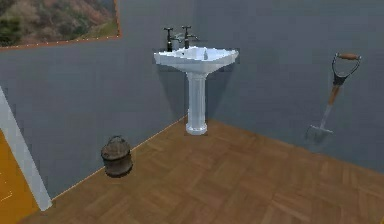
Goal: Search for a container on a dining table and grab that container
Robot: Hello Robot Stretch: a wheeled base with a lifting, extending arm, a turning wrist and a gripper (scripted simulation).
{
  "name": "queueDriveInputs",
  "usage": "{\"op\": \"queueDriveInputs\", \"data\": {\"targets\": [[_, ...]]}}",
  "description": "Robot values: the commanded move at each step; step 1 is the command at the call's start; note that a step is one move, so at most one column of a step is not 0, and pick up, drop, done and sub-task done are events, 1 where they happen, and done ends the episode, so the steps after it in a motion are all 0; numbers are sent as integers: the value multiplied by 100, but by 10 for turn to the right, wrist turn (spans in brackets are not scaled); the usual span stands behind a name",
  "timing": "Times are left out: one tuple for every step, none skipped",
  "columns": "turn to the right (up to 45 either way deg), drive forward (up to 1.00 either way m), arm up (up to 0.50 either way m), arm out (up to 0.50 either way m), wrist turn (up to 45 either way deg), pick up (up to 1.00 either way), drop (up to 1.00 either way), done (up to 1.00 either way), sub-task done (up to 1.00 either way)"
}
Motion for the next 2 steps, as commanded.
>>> {"op": "queueDriveInputs", "data": {"targets": [[450,0,0,0,0,0,0,0,0],[240,0,0,0,0,0,0,0,0]]}}
